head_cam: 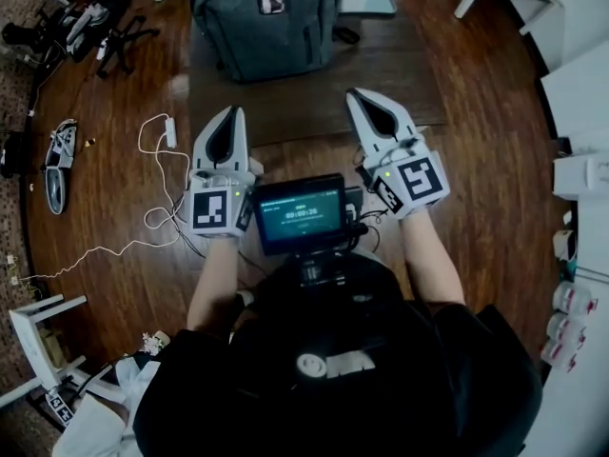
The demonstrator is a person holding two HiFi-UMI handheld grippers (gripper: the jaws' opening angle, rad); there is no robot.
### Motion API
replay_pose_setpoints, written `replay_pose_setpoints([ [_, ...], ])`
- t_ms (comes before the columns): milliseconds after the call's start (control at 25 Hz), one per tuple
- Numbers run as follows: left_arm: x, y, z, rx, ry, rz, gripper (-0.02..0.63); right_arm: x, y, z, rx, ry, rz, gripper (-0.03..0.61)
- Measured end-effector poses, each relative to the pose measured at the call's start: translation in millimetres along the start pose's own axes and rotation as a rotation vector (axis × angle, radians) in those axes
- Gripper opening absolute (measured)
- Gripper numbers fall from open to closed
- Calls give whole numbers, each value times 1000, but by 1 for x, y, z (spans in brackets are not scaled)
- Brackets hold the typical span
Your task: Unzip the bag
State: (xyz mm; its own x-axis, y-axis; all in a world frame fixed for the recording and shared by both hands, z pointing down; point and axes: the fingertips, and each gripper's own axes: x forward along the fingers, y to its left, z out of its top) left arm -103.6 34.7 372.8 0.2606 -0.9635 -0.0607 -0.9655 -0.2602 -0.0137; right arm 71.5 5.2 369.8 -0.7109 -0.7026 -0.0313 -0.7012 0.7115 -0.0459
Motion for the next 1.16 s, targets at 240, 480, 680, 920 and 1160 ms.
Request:
replay_pose_setpoints([
  [240, 5, -5, 5, 3, -6, -10, -4, -1, -7, 3, -5, -4, -17, 18],
  [480, 7, -5, 6, 9, -4, -12, -4, 0, -6, 3, 5, -13, -15, 18],
  [680, 7, -3, 8, 7, -7, -14, -3, 3, -1, 6, -2, -1, -5, 18],
  [920, 8, -5, 9, 8, -11, -20, -4, 4, -1, 8, -7, -13, -3, 18],
  [1160, 8, -4, 10, 11, -7, -17, -4, 5, 1, 11, -12, -8, 8, 18],
])
